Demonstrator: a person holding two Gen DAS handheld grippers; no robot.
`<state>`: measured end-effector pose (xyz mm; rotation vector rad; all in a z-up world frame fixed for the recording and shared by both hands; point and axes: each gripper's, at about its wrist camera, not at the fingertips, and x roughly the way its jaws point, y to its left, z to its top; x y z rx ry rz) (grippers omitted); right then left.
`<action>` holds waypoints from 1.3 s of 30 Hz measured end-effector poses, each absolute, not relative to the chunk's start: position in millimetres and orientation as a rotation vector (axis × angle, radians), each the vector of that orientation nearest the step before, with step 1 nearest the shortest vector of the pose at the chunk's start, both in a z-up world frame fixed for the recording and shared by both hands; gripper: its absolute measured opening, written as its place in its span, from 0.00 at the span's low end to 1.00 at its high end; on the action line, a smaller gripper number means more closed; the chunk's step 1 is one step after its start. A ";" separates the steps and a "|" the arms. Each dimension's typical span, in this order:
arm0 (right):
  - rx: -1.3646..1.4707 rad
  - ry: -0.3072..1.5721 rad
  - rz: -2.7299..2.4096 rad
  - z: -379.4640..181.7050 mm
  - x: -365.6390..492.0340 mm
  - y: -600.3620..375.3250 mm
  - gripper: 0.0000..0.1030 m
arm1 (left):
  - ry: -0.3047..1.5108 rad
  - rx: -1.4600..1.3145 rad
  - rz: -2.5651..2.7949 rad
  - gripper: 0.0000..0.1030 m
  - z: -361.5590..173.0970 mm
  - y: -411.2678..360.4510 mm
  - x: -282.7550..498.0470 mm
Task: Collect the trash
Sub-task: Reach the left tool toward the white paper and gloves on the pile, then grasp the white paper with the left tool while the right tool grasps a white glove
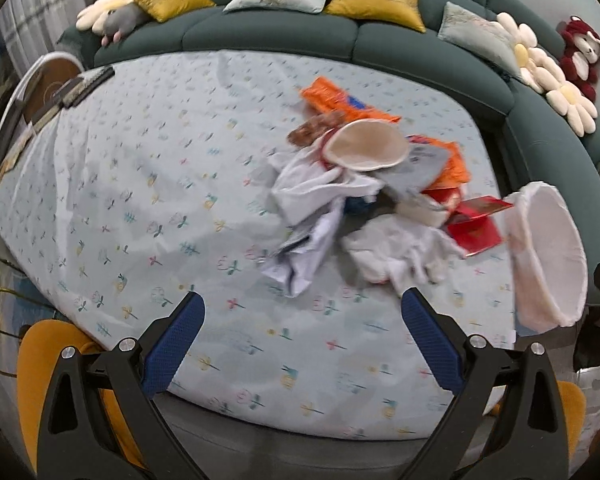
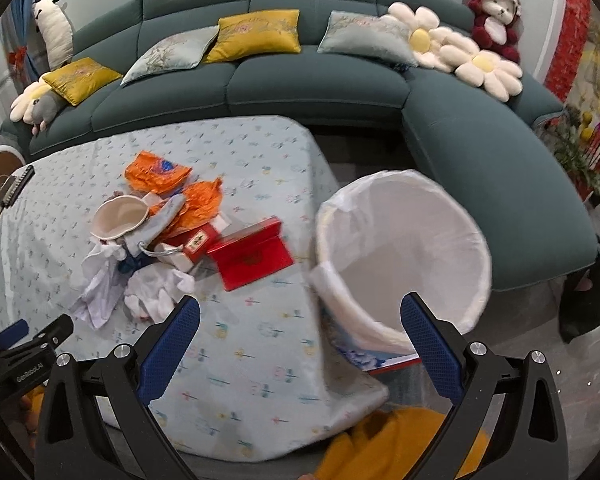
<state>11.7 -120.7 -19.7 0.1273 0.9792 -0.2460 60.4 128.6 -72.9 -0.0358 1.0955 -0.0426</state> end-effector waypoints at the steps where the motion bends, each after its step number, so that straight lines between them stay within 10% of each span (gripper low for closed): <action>1: 0.129 0.987 -0.240 -23.1 15.4 -117.0 0.93 | 1.103 -0.037 -0.044 0.92 -78.0 133.2 64.2; 9: 0.098 1.040 -0.166 -48.3 49.3 -79.1 0.90 | 1.170 -0.095 -0.079 0.91 -110.4 149.8 98.1; 15: 0.111 1.089 -0.106 -69.7 74.7 -56.2 0.81 | 1.220 -0.100 -0.151 0.67 -130.5 143.4 117.4; 22: 0.132 1.159 -0.038 -101.7 97.8 -35.2 0.59 | 1.267 -0.138 -0.214 0.28 -143.8 145.6 126.5; 32: 0.120 1.262 0.021 -141.3 108.0 -15.3 0.12 | 1.259 -0.132 -0.224 0.16 -133.1 147.3 123.9; 39: 0.130 1.244 0.053 -125.4 94.7 -18.5 0.04 | 1.259 -0.127 -0.216 0.14 -118.3 145.8 111.4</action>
